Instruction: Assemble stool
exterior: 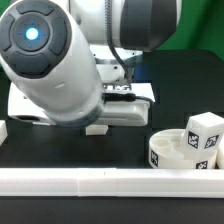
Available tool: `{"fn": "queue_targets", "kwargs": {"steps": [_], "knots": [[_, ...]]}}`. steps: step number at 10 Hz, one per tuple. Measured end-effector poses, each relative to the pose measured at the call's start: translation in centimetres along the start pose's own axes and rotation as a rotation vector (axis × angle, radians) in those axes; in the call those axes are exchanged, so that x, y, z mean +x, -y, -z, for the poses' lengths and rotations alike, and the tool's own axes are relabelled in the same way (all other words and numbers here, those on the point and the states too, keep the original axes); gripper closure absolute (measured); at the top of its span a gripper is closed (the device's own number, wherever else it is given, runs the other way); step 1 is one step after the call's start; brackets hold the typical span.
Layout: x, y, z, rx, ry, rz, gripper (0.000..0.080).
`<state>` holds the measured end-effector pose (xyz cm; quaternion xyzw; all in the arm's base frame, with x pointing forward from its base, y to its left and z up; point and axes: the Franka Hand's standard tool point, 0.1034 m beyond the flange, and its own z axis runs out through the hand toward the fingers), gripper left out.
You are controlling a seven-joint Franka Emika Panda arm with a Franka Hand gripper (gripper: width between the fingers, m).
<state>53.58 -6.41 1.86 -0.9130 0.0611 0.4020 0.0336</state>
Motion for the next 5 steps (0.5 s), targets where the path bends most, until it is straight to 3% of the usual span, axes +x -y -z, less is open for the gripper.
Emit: {"fn": "queue_targets", "kwargs": {"steps": [2, 5], "knots": [[0.2, 0.8, 0.0, -0.03, -0.011, 0.015, 0.015], [-0.9, 0.9, -1.5, -0.025, 0.091, 0.015, 0.015]]}}
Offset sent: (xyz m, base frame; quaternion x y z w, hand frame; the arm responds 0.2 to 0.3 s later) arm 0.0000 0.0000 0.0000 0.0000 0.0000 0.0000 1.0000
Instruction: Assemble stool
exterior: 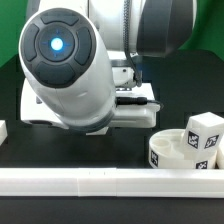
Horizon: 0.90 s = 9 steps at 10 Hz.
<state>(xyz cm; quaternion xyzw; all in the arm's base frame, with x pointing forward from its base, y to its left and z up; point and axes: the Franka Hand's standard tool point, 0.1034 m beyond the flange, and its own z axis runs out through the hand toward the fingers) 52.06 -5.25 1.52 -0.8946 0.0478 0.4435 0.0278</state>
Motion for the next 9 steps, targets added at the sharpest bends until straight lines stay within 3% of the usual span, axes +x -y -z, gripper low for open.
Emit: {"fn": "queue_targets", "kwargs": {"steps": [1, 4, 5, 6, 7, 9], "knots": [[-0.1, 0.1, -0.6, 0.0, 0.06, 0.0, 0.015], [0.8, 0.0, -0.4, -0.004, 0.026, 0.002, 0.0153], [1.0, 0.0, -0.4, -0.004, 0.02, 0.001, 0.0348], [1.0, 0.0, -0.4, -0.005, 0.016, 0.001, 0.0348], [1.0, 0.0, -0.4, -0.005, 0.016, 0.001, 0.0475], [1.0, 0.0, -0.3, -0.005, 0.016, 0.001, 0.0474]]}}
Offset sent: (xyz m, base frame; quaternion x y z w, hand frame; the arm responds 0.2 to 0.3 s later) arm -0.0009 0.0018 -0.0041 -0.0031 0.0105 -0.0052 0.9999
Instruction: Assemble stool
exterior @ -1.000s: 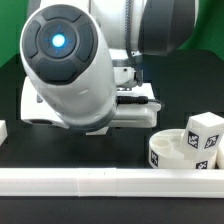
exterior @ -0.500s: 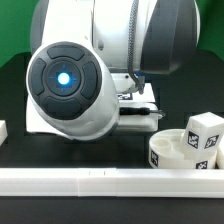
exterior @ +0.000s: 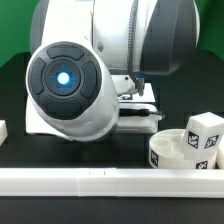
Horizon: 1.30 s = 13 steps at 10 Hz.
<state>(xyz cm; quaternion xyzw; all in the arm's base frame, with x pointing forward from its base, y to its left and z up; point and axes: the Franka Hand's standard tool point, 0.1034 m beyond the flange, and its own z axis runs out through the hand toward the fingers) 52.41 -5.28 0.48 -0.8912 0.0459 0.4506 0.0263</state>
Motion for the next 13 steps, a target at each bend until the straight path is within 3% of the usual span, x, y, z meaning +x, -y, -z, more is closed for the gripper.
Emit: {"fn": "queue_targets", "kwargs": {"steps": [3, 5, 7, 10, 11, 12, 13], "knots": [[-0.1, 0.4, 0.5, -0.007, -0.008, 0.004, 0.0474], [-1.9, 2.2, 3.6, -0.021, -0.057, 0.027, 0.0474], [-3.2, 2.5, 6.0, -0.019, -0.094, 0.034, 0.0472], [-2.2, 2.3, 6.6, -0.022, -0.158, 0.043, 0.0472], [-1.3, 2.3, 7.5, -0.024, -0.248, 0.044, 0.0472], [-1.9, 2.2, 8.0, -0.017, -0.285, 0.036, 0.0472], [-2.1, 2.8, 9.3, 0.014, -0.343, 0.014, 0.0472]]}}
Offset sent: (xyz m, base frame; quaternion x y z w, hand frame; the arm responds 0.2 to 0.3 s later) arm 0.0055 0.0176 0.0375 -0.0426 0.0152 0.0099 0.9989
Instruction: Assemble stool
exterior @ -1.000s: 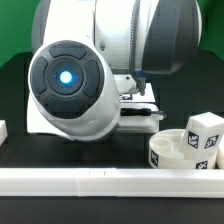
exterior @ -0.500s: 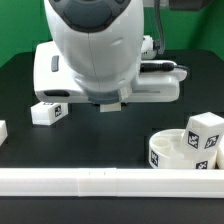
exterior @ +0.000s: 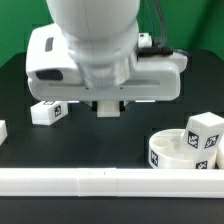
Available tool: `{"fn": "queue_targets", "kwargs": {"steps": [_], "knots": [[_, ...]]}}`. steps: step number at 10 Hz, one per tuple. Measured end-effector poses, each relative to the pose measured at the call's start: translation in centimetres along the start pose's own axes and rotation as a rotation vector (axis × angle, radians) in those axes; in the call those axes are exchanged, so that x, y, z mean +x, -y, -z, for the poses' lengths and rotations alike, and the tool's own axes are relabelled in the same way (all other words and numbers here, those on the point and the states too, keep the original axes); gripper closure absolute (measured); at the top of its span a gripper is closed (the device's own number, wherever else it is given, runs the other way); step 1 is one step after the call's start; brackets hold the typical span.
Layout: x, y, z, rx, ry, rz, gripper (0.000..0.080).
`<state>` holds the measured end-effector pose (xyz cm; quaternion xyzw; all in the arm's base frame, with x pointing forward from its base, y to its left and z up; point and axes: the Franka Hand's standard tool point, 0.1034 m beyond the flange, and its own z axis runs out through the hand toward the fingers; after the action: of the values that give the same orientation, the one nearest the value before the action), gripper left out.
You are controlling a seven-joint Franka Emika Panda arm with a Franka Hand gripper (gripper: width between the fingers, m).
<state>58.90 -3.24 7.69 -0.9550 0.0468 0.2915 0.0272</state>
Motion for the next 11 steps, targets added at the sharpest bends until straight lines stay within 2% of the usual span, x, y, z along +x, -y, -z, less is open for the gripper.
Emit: {"fn": "queue_targets", "kwargs": {"steps": [1, 2, 3, 5, 7, 10, 11], "knots": [[0.0, 0.9, 1.9, 0.045, -0.072, -0.032, 0.0472], [-0.1, 1.7, 3.6, 0.073, -0.127, -0.063, 0.0472], [0.7, 1.9, 4.6, 0.072, -0.233, -0.058, 0.0472], [1.0, 1.8, 4.3, 0.068, -0.375, -0.067, 0.0472], [1.8, 1.8, 5.0, 0.059, -0.523, -0.07, 0.0472], [1.2, 4.1, 7.5, 0.066, -0.754, -0.08, 0.0472], [0.7, 4.8, 7.8, 0.068, -0.813, -0.08, 0.0472]]}}
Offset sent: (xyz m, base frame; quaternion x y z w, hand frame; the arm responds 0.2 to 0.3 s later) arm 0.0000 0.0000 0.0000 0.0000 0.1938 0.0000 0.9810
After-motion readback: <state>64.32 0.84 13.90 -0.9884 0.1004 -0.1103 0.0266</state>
